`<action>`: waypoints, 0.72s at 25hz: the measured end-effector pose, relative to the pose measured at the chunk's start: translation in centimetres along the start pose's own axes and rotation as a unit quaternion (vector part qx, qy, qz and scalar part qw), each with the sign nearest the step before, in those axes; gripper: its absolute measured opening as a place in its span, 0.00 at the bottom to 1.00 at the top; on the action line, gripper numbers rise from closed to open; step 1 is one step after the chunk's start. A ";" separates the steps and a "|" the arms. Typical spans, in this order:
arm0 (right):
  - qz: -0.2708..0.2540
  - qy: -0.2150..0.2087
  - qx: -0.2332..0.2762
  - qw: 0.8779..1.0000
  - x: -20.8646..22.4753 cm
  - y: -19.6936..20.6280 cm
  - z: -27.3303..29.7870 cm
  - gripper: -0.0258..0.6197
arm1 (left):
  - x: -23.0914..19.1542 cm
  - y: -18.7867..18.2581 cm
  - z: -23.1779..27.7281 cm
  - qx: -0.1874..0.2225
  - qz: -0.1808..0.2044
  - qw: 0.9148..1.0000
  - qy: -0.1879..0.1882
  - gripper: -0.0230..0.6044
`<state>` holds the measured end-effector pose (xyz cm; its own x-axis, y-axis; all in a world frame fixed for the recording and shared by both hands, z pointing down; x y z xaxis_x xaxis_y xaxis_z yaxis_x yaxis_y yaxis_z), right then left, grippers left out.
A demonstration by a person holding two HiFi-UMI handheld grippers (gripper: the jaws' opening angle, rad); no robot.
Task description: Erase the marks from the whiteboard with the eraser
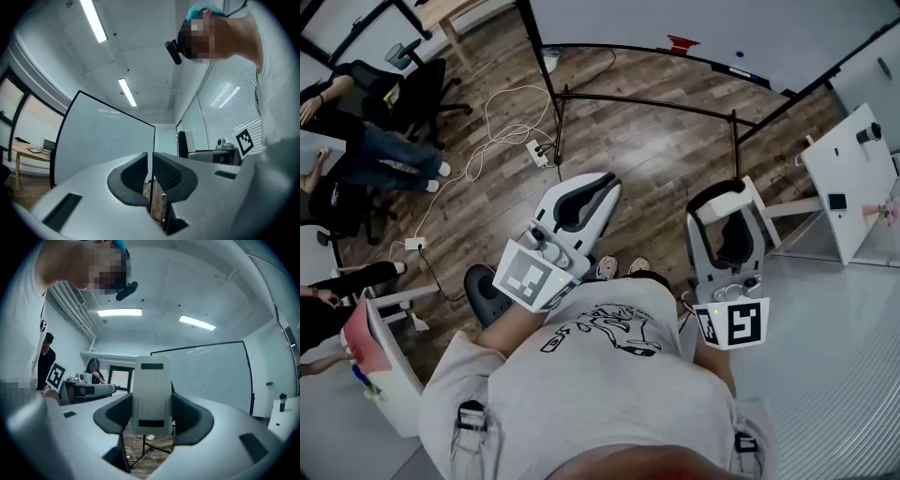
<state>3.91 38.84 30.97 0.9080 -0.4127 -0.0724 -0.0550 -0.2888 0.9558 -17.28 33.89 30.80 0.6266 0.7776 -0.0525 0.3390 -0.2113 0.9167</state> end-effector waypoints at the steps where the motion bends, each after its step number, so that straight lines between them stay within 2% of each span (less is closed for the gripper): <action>1: 0.001 0.001 -0.001 1.000 -0.1 0.1 0.2 0.44 | -0.3 -0.1 -0.1 0.000 -0.001 1.000 0.001 0.11; 12: -0.003 0.013 -0.003 1.000 0.9 1.1 2.2 0.44 | -2.3 0.7 1.1 -0.001 -0.006 1.000 0.002 0.10; 18: -0.001 0.016 -0.004 1.000 3.3 2.1 3.6 0.44 | -3.3 1.9 3.5 -0.009 -0.007 1.000 0.002 0.09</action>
<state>5.30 33.80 31.74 0.9205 -0.3853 -0.0647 -0.0509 -0.2824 0.9579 -16.23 28.85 31.33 0.6186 0.7831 -0.0642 0.3348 -0.1888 0.9232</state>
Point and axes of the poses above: the fingertips, and each gripper's own axes: z forward along the fingers, x to its right, y out of its underside, the point moved 7 cm from there along -z, backward along the fingers, and after that the axes turned 13 degrees about x, right-handed, at the moved point
